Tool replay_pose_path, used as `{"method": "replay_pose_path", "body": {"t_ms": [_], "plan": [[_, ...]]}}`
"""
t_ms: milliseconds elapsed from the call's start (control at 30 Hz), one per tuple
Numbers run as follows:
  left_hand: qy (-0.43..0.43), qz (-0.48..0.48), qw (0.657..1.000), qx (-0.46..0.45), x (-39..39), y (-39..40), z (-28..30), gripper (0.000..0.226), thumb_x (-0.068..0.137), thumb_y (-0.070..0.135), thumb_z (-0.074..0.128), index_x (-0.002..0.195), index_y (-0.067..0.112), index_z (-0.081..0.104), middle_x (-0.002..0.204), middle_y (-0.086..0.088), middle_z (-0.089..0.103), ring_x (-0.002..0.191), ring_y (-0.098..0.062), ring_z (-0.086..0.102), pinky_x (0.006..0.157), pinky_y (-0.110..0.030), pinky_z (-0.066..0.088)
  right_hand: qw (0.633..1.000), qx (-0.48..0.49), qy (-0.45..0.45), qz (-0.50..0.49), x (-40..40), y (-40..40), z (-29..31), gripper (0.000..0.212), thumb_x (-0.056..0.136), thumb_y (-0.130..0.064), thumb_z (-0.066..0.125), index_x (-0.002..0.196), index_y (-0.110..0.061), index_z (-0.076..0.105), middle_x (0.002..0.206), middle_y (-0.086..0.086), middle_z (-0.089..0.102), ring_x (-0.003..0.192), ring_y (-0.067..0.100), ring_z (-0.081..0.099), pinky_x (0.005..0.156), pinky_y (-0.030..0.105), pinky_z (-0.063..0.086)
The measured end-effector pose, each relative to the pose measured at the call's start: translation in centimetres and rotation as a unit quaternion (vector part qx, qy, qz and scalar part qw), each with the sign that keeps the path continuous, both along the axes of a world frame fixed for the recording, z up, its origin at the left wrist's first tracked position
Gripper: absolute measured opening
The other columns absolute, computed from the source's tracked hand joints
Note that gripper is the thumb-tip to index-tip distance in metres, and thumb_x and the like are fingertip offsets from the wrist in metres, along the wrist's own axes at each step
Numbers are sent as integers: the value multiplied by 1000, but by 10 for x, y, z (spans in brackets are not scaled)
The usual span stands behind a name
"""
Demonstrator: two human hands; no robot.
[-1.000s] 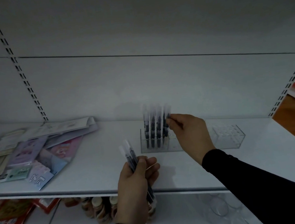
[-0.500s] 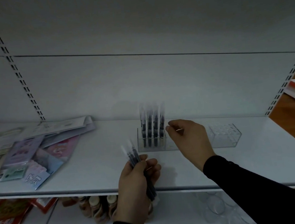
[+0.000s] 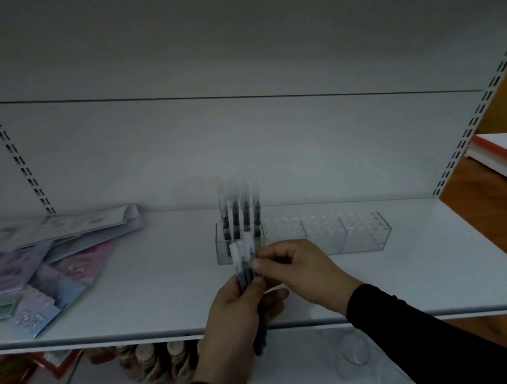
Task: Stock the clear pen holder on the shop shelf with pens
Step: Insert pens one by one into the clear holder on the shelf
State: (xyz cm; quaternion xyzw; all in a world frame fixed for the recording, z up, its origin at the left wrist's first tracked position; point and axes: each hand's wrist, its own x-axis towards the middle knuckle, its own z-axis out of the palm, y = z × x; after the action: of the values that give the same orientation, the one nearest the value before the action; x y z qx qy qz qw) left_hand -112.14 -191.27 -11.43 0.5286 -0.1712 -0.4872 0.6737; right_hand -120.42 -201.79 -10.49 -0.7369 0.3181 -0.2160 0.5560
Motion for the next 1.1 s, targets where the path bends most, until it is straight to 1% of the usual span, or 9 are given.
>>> {"method": "replay_pose_path", "body": {"t_ms": [67, 200, 367, 467, 600, 733, 833, 933, 1100], "plan": [[-1, -3, 1000, 2, -1, -2, 0, 21, 99, 11, 47, 108, 15, 65, 97, -7, 76, 87, -22, 73, 78, -31, 56, 1000, 14, -9, -4, -2, -3, 0, 8, 88, -20, 70, 87, -14, 75, 80, -1, 74, 75, 8, 68, 77, 29, 56], [3, 30, 999, 22, 1, -6, -5, 20, 98, 10, 47, 104, 12, 67, 96, -7, 76, 94, -24, 70, 83, -32, 53, 999, 7, -30, -44, -5, -9, 4, 4, 85, -19, 73, 81, -20, 74, 80, -5, 73, 75, 2, 65, 76, 16, 52], [50, 91, 994, 28, 7, -9, -5, 18, 99, 7, 44, 101, 4, 62, 99, -15, 72, 92, -26, 68, 77, -33, 51, 993, 21, -82, -82, -8, -24, 21, 7, 88, -14, 69, 82, -16, 71, 76, 1, 72, 69, 8, 67, 68, 20, 57], [69, 119, 990, 27, 9, -7, -4, 18, 98, 7, 45, 100, 3, 63, 92, -16, 69, 83, -29, 64, 72, -32, 50, 987, -13, -111, -113, -9, -34, 30, 8, 89, -16, 68, 88, -10, 72, 80, 7, 73, 71, 13, 68, 71, 24, 58], [84, 143, 986, 13, 11, -5, -3, 18, 98, 5, 46, 104, 3, 62, 83, -16, 65, 77, -30, 63, 69, -33, 50, 970, -84, -134, -187, -3, -52, 38, 11, 90, -21, 67, 91, -12, 72, 86, 7, 75, 80, 18, 71, 78, 30, 59], [69, 146, 987, 7, 12, -4, -4, 16, 100, 9, 43, 104, 8, 59, 87, -14, 69, 77, -30, 65, 70, -34, 52, 959, -168, -102, -203, 8, -63, 44, 14, 92, -27, 65, 98, -15, 69, 89, -3, 73, 84, 13, 71, 80, 25, 57], [67, 149, 987, 8, 14, -4, -5, 17, 100, 9, 43, 103, 7, 59, 92, -14, 70, 78, -31, 66, 70, -34, 52, 953, -198, -98, -210, 17, -66, 47, 8, 93, -26, 63, 96, -20, 67, 85, -12, 70, 80, 5, 69, 76, 16, 54], [73, 151, 986, 8, 16, -3, -5, 17, 100, 9, 43, 101, 6, 59, 92, -15, 70, 78, -32, 66, 69, -34, 51, 951, -213, -84, -209, 23, -66, 45, 4, 94, -25, 61, 94, -22, 65, 81, -15, 67, 73, -4, 66, 69, 5, 48], [76, 147, 986, 10, 18, -3, -6, 17, 100, 9, 43, 101, 6, 60, 92, -16, 70, 79, -32, 66, 68, -34, 51, 949, -241, -35, -201, 26, -68, 37, 12, 95, -26, 59, 100, -18, 68, 83, -10, 67, 78, -1, 65, 74, 7, 49]]}}
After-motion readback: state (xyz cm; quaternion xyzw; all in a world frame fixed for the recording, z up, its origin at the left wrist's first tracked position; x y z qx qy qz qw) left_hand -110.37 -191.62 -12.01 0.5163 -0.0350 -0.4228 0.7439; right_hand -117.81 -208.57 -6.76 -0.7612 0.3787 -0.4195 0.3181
